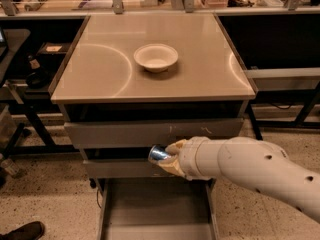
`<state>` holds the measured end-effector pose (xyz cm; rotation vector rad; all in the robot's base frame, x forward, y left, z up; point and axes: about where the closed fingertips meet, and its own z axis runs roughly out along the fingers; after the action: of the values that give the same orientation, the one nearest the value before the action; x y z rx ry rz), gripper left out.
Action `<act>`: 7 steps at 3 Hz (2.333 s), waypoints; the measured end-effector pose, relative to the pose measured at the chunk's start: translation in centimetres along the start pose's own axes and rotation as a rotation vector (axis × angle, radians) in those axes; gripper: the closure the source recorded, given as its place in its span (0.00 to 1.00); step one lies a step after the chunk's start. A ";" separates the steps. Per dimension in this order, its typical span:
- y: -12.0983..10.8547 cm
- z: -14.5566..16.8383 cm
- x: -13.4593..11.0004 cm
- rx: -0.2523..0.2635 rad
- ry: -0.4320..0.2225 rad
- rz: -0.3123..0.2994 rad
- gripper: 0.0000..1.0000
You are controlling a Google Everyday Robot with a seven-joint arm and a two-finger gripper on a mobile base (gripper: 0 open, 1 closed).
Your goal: Pick redbull can from bottom drawer and place on counter
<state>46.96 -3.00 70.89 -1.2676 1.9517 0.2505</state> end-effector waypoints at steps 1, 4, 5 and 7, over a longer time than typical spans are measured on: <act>-3.1 -2.6 -2.2 0.048 0.000 -0.018 1.00; -8.4 -8.3 -6.6 0.176 -0.010 -0.036 1.00; -11.3 -10.8 -8.4 0.250 -0.021 -0.027 1.00; -14.8 -13.6 -9.9 0.324 -0.020 -0.017 1.00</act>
Offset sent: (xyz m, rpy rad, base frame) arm 0.0456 -0.0595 0.1579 -0.0946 -0.1658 -0.0920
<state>54.56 -10.67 90.49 -1.0643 1.8733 -0.0609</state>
